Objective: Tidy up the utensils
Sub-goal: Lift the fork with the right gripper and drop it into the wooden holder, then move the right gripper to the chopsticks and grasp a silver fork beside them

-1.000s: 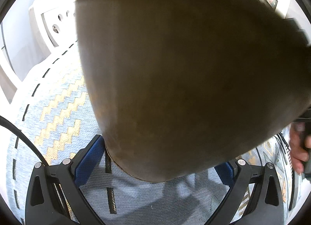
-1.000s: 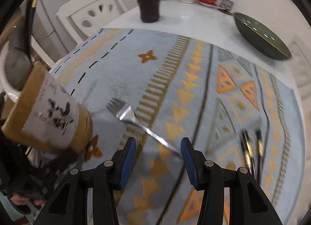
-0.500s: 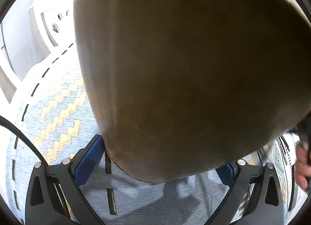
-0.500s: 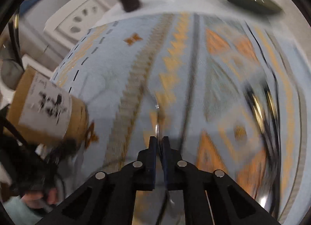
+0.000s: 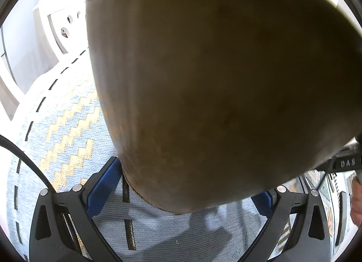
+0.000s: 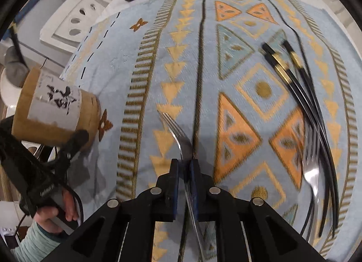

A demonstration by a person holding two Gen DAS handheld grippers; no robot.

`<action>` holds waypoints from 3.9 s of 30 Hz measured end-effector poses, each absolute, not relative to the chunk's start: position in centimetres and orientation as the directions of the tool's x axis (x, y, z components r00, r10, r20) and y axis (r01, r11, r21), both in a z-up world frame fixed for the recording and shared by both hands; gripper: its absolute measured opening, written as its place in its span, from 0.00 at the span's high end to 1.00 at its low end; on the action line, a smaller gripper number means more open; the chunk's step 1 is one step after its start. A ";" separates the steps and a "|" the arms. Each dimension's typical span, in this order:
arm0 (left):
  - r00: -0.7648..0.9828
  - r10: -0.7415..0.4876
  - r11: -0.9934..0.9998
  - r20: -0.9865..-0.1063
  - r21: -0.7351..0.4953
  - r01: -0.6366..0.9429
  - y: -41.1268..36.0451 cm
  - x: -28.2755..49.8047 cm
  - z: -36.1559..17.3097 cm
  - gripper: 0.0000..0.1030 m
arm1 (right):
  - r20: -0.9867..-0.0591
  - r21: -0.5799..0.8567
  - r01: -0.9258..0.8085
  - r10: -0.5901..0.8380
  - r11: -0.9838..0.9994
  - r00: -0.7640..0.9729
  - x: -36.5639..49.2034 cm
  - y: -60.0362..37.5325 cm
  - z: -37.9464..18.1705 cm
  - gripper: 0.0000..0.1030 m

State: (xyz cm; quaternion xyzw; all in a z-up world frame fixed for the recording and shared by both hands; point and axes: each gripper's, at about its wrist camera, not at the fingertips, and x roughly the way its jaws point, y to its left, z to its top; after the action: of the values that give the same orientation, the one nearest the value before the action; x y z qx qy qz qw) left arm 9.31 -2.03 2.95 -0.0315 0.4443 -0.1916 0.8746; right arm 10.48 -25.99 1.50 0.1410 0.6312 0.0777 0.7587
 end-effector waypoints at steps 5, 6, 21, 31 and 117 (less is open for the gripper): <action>0.532 -0.361 0.925 -0.766 -0.223 0.308 -2.3 9.2 2.7 0.01 | -0.949 0.255 0.013 0.248 0.967 0.197 12.2 -24.8 1.5 0.90; 0.532 -0.361 0.925 -0.766 -0.222 0.308 -2.3 9.2 2.7 0.01 | -0.949 0.248 0.008 0.241 0.969 0.201 12.2 -24.8 1.5 0.93; 0.533 -0.352 0.928 -0.769 -0.210 0.309 -2.8 9.2 2.6 0.01 | -0.736 0.479 -0.016 0.411 0.878 0.539 7.6 -28.4 10.6 0.98; 0.534 -0.349 0.928 -0.770 -0.207 0.309 -3.0 9.3 2.5 0.01 | -0.511 0.523 -0.204 0.497 0.827 0.701 8.2 -25.8 22.0 0.97; 0.630 -0.263 0.958 -0.730 -0.119 0.263 -2.6 7.1 2.9 0.12 | -0.984 0.154 0.259 0.124 0.953 0.131 5.6 -38.2 1.1 0.70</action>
State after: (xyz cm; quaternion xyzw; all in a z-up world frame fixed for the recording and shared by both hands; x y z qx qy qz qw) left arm 7.08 -2.64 2.89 -0.0004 0.4045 -0.1457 0.9029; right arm 5.64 -38.20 1.12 0.1455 0.6577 -0.0457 0.7377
